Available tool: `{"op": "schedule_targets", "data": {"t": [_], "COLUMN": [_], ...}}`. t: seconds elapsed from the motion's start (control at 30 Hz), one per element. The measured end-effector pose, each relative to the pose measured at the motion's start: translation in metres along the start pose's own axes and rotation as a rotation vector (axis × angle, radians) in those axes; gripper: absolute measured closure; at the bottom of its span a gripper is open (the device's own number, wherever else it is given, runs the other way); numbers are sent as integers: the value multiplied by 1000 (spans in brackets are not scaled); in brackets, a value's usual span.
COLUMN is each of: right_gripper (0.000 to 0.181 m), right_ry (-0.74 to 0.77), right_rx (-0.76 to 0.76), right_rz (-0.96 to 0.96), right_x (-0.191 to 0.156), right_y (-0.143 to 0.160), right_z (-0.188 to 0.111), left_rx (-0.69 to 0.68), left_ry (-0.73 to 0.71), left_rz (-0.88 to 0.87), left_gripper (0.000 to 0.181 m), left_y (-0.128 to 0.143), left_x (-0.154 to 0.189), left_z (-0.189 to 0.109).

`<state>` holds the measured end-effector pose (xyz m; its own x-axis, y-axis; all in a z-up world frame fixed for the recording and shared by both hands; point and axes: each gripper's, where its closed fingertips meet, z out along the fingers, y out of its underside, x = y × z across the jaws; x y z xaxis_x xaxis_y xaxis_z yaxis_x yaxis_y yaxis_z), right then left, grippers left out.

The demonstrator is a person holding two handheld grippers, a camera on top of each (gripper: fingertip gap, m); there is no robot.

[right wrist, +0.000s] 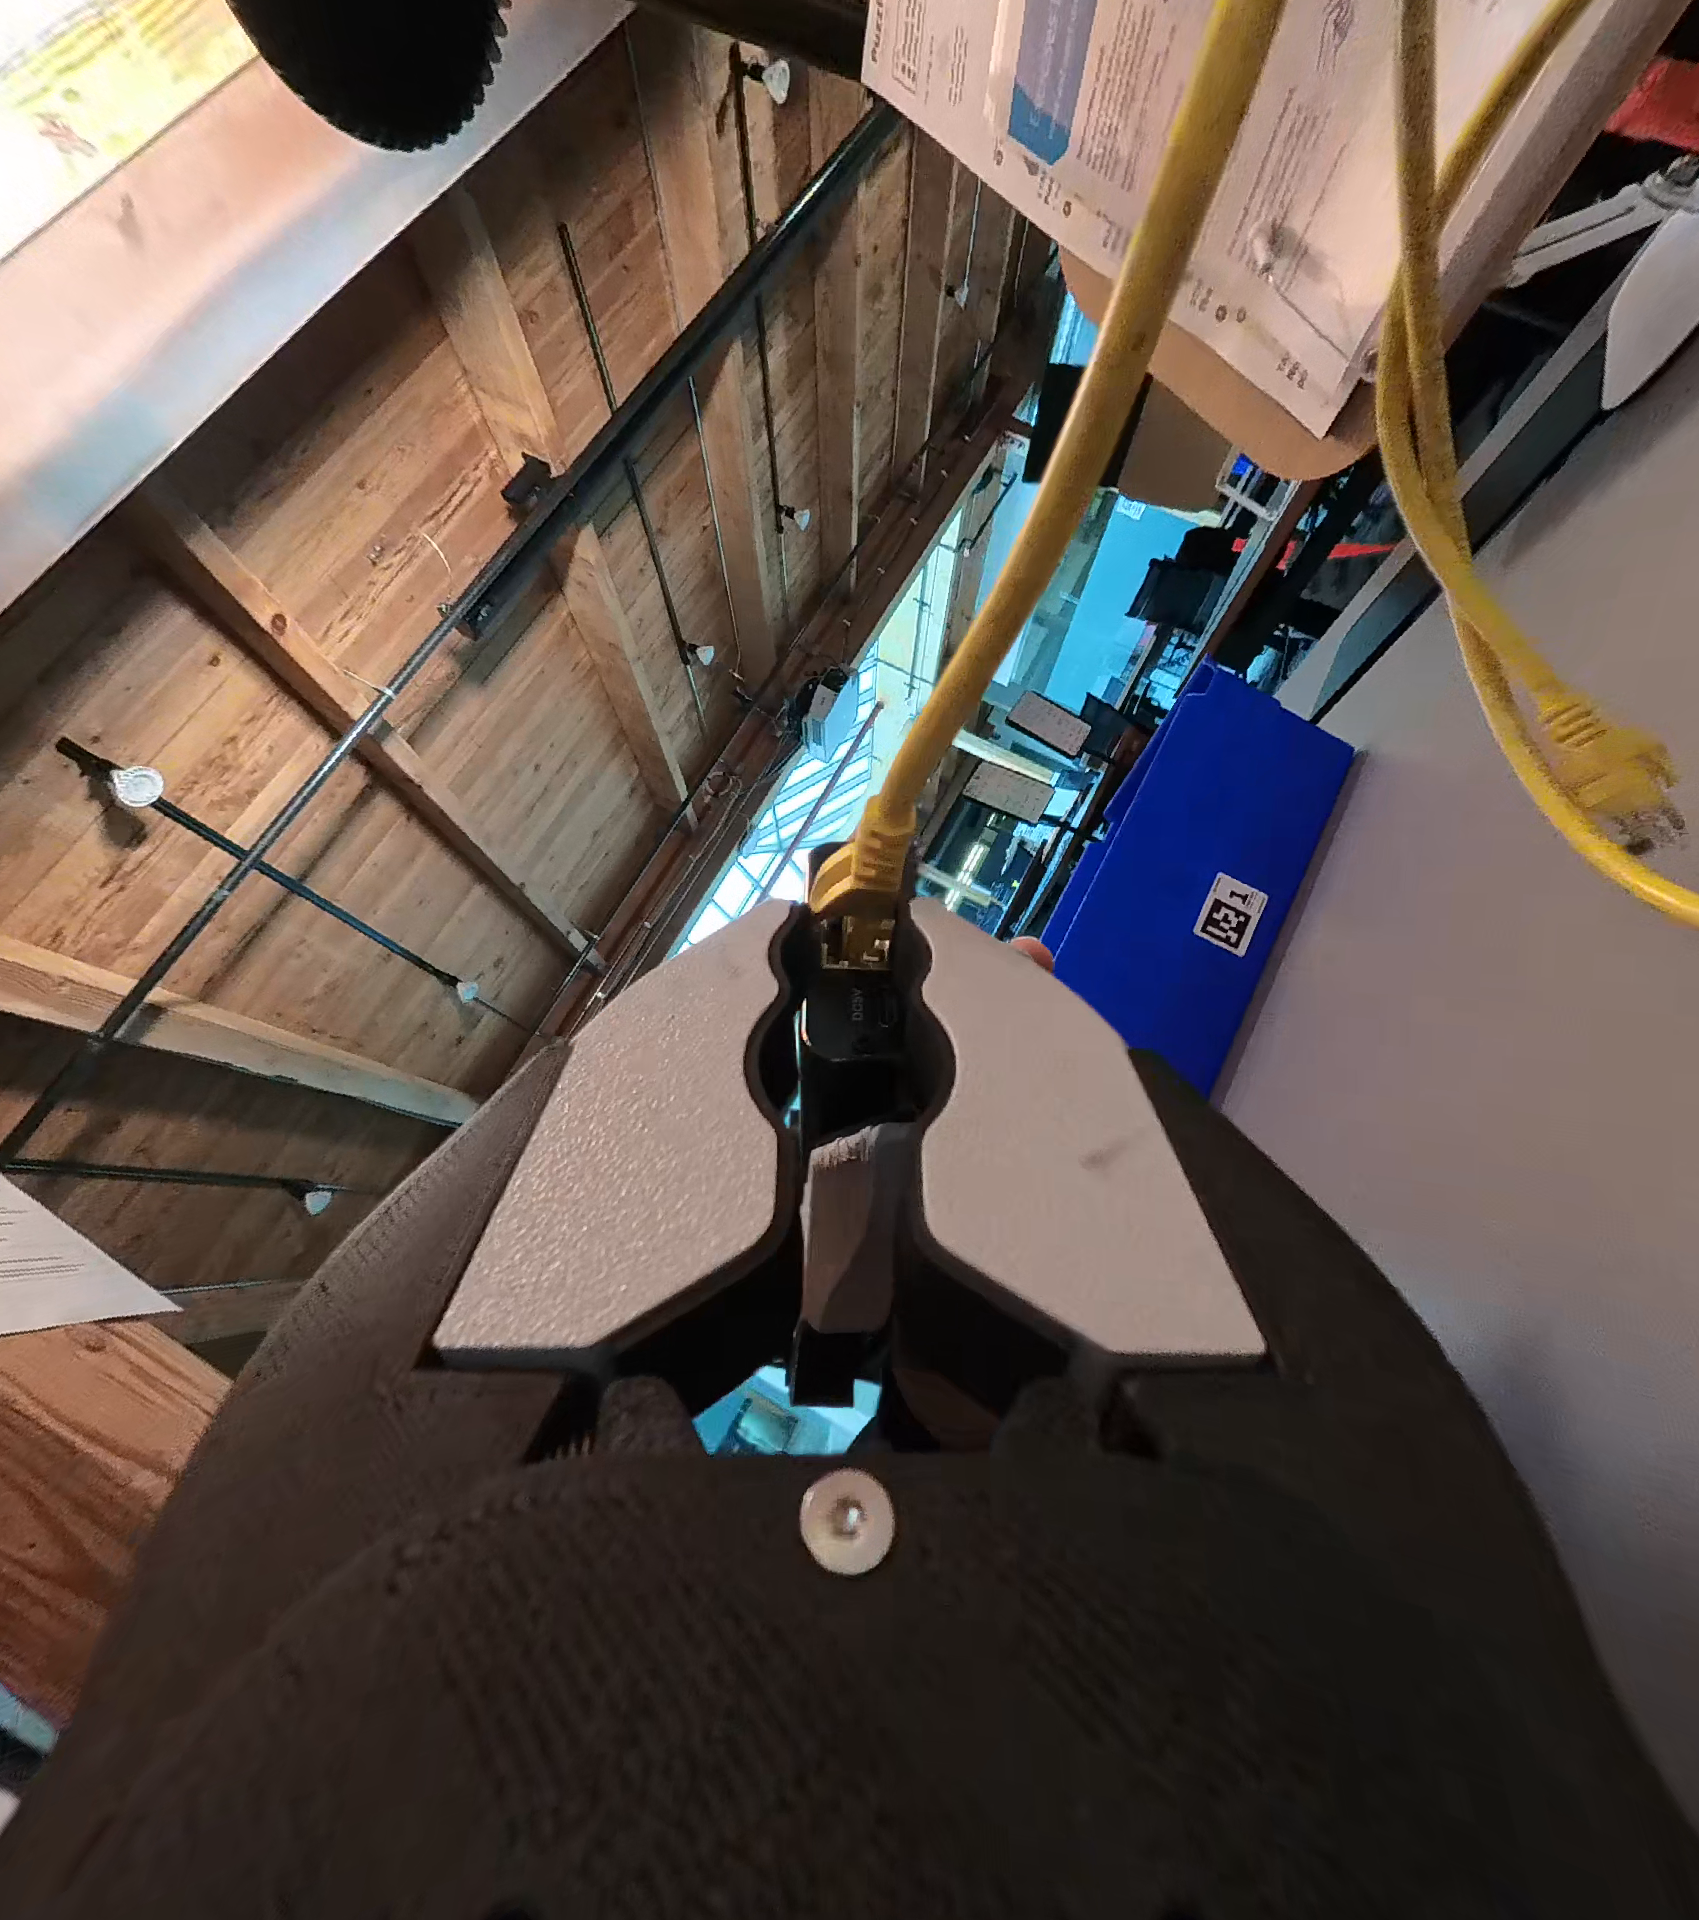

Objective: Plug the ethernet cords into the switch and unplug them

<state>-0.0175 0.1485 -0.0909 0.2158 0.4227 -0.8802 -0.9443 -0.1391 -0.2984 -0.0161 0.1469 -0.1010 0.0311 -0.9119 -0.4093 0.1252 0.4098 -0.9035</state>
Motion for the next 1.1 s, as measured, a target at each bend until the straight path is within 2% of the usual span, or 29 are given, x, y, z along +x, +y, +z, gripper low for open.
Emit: {"op": "schedule_targets", "data": {"t": [0.33,0.67,0.8,0.93,0.97,1.03,1.1], "right_gripper": [168,168,171,171,171,171,169], "right_ry": [-3,-67,-141,-119,-106,-122,-52], "right_rx": [-14,-46,-38,-71,-67,1,-58], "right_rz": [26,-117,-147,-219,-236,-242,-418], "right_x": [4,-4,-12,-10,-9,-15,-13], "right_y": [-1,-1,0,-2,-5,-30,-35], "right_z": [-2,-1,0,1,1,-5,-4], "left_rx": [-12,29,75,68,78,87,83], "left_ry": [-10,-33,-74,-112,-116,-103,-120], "left_rz": [21,11,44,57,49,36,-7], "left_gripper": [107,107,107,107,107,107,107], "left_y": [3,-1,-11,-9,-9,-8,-2], "left_x": [2,1,-1,-2,-2,-2,-8], "left_z": [2,3,1,3,3,2,0]}}
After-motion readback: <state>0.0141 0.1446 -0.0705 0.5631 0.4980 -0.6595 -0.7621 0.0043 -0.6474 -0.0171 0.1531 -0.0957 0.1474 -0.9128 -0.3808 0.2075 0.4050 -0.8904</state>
